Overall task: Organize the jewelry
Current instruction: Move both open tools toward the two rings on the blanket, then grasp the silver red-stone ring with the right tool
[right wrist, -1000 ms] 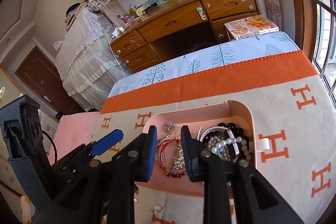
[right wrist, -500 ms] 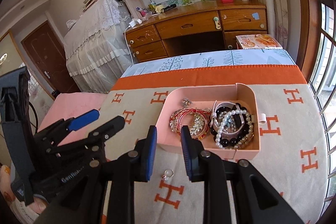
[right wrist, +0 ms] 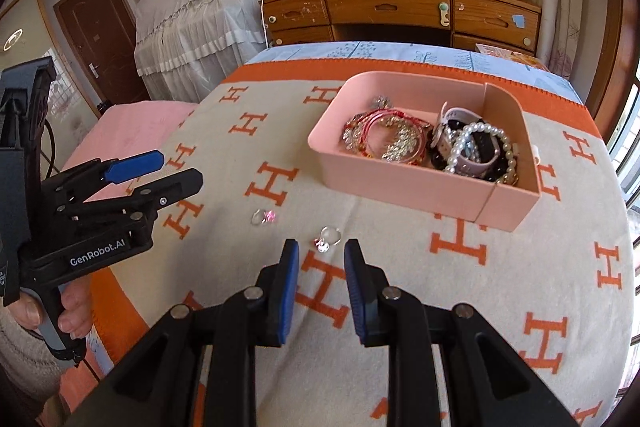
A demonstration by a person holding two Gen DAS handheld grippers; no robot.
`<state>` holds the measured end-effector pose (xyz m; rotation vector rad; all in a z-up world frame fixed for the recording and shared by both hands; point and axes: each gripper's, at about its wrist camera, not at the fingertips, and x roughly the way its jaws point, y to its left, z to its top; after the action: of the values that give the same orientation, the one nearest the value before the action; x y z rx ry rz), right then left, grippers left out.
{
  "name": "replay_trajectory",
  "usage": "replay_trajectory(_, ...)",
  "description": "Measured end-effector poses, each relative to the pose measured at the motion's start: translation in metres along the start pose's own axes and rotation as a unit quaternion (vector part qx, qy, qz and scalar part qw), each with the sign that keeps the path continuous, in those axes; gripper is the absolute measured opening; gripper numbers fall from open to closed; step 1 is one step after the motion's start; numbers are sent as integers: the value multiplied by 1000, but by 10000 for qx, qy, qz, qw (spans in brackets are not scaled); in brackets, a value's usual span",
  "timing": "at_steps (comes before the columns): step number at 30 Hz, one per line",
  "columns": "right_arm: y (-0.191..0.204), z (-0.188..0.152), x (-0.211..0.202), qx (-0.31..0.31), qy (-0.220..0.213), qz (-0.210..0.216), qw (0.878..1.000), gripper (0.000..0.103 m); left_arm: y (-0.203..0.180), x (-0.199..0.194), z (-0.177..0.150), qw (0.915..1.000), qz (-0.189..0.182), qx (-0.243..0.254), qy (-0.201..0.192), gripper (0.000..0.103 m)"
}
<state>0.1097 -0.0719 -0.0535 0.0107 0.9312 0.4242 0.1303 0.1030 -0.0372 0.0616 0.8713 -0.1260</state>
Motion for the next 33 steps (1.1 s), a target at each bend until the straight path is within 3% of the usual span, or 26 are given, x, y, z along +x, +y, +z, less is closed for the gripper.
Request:
replay_trajectory(9,16,-12,36,-214,377,-103,9990,24,-16,16,-31,9966,-682,-89,460,61)
replay_trajectory(19,16,-1,47,-221,135,-241,9994,24,-16,22,-30,9917,-1120,-281,562,61)
replay_trajectory(26,19,6,54,-379,92,-589,9975,22,-9,19,-33,9896,-1259,-456,531,61)
replay_trajectory(33,23,3,53,-730,5,-890,9934,8,-8,17,-32,9875,-1352,-554,585,61)
